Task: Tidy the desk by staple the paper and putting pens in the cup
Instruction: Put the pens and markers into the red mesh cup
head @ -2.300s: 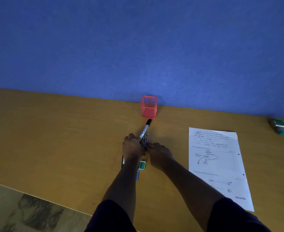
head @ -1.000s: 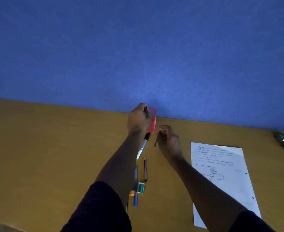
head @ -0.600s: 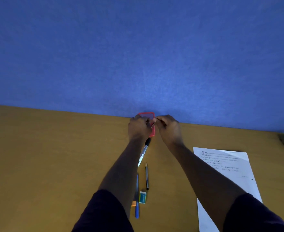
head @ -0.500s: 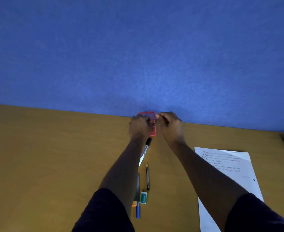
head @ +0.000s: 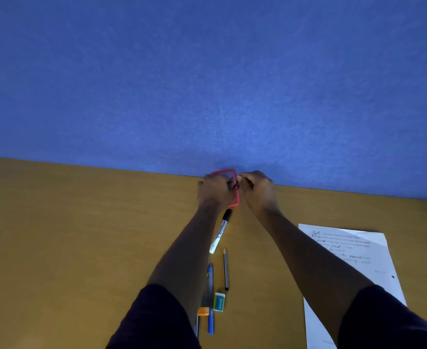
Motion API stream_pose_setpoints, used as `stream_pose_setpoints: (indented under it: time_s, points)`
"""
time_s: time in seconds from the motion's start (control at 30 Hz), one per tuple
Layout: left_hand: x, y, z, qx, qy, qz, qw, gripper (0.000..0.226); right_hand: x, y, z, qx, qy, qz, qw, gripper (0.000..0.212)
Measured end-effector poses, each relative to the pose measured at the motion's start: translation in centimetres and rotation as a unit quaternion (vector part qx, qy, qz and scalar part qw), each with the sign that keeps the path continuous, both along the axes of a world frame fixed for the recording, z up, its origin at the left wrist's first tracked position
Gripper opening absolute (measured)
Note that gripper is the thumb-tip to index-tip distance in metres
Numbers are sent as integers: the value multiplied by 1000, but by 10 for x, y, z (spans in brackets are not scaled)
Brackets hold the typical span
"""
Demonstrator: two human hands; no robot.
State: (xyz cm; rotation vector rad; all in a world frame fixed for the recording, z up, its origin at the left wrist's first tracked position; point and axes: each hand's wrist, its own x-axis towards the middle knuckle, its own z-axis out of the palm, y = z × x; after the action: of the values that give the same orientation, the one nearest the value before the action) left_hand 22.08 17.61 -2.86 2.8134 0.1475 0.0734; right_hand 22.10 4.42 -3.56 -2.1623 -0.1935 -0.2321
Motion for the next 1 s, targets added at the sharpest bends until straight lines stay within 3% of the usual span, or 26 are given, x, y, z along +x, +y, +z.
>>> stream_pose_setpoints:
  time_s: [0.17,0.5,0.7,0.77,0.87,1.0]
  points:
    - [2,-3,5,-5,25,-8,1000,31,5,1,-6,-49,40,15,998,18]
    - [-11,0,9,-33,-15,-28,999,29,-3,-2,-11,-44,41,31,998,15]
    - [-33,0,19,-144,-82,-4,986,80,-14,-4,-14,-20,40,30,999,18]
    - [-39,1,15,-140,-99,8,985,67,-24,-7,-19,-14,19,14,1000,16]
    - [-52,2,1,-102,-113,29,988,25,-47,-12,-35,-34,15,7,999,11]
    - [-80,-1,-16,-106,-98,38,989,11,-83,-13,-61,-110,143,73,981,12]
